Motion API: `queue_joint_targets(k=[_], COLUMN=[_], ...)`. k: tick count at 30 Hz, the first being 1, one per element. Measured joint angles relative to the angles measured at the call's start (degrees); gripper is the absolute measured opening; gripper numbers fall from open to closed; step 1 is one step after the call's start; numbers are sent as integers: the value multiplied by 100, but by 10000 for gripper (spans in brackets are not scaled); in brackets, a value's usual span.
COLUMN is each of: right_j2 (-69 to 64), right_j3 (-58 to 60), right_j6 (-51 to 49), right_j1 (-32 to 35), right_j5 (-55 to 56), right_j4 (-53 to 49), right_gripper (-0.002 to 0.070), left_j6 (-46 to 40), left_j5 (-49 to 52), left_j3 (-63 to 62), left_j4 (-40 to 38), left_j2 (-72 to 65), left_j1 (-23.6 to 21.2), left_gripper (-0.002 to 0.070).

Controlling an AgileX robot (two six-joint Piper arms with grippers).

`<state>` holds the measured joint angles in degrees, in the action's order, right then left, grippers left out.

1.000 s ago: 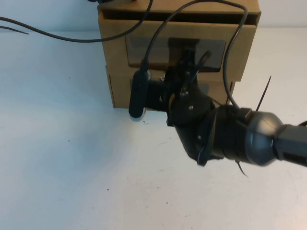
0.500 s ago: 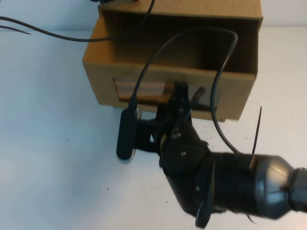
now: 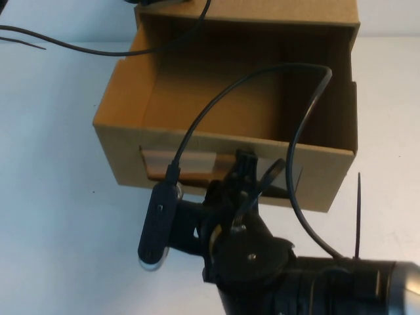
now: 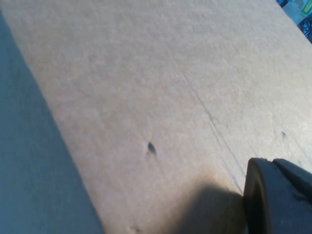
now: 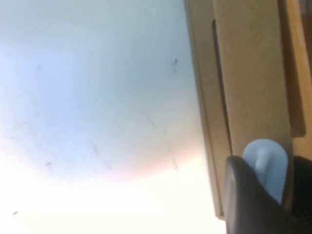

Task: Open the shoe box
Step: 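Pull the top drawer of the cardboard box fully open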

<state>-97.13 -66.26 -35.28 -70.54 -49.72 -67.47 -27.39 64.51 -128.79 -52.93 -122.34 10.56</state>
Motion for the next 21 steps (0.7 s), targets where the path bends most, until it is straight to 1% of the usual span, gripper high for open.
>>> queue_joint_targets(k=[8,16,17,19,21], right_j2=[98,98,98,98,98], right_j3=[0,7,7,7,7], right_j6=[103,95,95,86,86], right_j1=[-337,-363,-363,-363,-363], right_j5=[-218,-302,-302,-282,-154], right_j4=[355,105,74,62,52], right_gripper=[140,145,161,218,302], left_j6=[0,0,0,-43,-93], left_j5=[-17,-67,-64,-86,-86], left_j3=[0,0,0,0,0], left_j4=[0,-14,-16,-54,-103], left_j2=[-8,-8,-12,-22,-22], left_j1=[0,0,0,9,9], left_gripper=[-6,-6,-6,-6,-6])
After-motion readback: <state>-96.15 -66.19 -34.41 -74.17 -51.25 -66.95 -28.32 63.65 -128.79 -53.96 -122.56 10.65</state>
